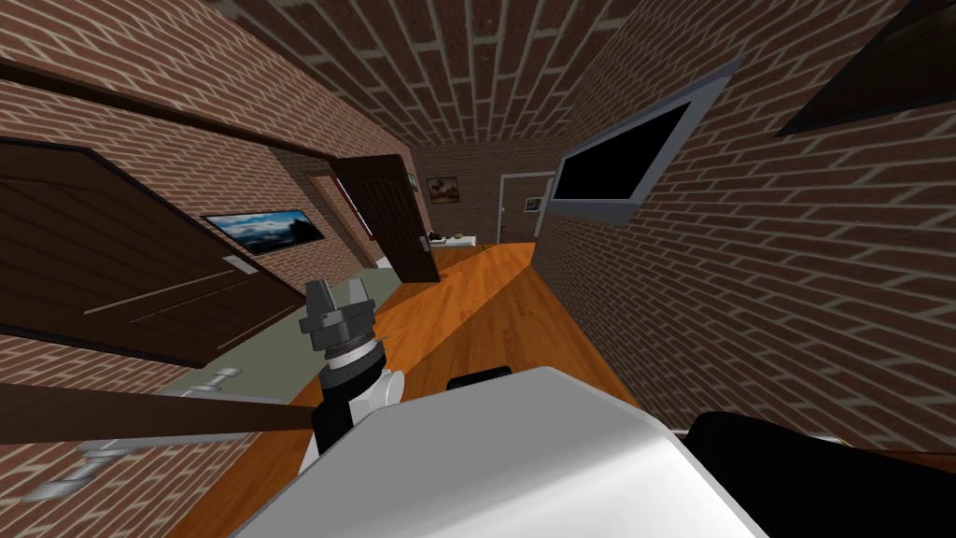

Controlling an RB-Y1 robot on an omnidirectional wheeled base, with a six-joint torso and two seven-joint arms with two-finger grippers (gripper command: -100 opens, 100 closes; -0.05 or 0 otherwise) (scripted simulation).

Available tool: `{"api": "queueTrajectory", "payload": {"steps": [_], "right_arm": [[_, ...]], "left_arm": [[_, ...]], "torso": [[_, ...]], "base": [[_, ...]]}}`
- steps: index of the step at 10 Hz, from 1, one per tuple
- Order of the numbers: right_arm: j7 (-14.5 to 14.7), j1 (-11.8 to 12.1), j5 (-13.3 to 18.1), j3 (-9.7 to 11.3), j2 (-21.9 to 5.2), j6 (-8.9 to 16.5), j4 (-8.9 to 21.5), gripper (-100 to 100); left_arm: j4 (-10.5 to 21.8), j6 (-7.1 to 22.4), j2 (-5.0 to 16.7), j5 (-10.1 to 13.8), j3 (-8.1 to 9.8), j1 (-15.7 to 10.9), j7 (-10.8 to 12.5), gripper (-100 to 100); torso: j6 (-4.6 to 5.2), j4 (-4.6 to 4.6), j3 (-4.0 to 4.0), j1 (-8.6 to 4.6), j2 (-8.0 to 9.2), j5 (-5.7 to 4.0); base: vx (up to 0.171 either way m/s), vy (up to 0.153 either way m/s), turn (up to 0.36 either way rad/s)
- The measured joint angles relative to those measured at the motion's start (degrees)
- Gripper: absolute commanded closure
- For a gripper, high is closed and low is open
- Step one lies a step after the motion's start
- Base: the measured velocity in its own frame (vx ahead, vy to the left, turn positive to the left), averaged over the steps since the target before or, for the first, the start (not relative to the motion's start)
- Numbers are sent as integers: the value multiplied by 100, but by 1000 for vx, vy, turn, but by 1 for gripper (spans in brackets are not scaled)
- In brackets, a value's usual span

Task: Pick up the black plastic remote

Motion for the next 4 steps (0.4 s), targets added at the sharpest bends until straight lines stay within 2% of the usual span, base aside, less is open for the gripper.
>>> {"api": "queueTrajectory", "payload": {"steps": [1,3,4], "right_arm": [[0,0,0,0,0,0,0,100],[-54,265,-141,-86,-181,-49,-178,100],[-60,281,-152,-95,-194,-55,-191,0]], "left_arm": [[0,0,0,0,0,0,0,0],[0,0,0,0,-1,-1,0,0],[0,0,0,0,0,0,0,0]], "torso": [[0,0,0,0,0,0],[-3,-2,-1,22,2,10],[2,-1,0,16,2,5]], "base": [[-5,30,42],[-20,38,39],[0,0,0]]}}
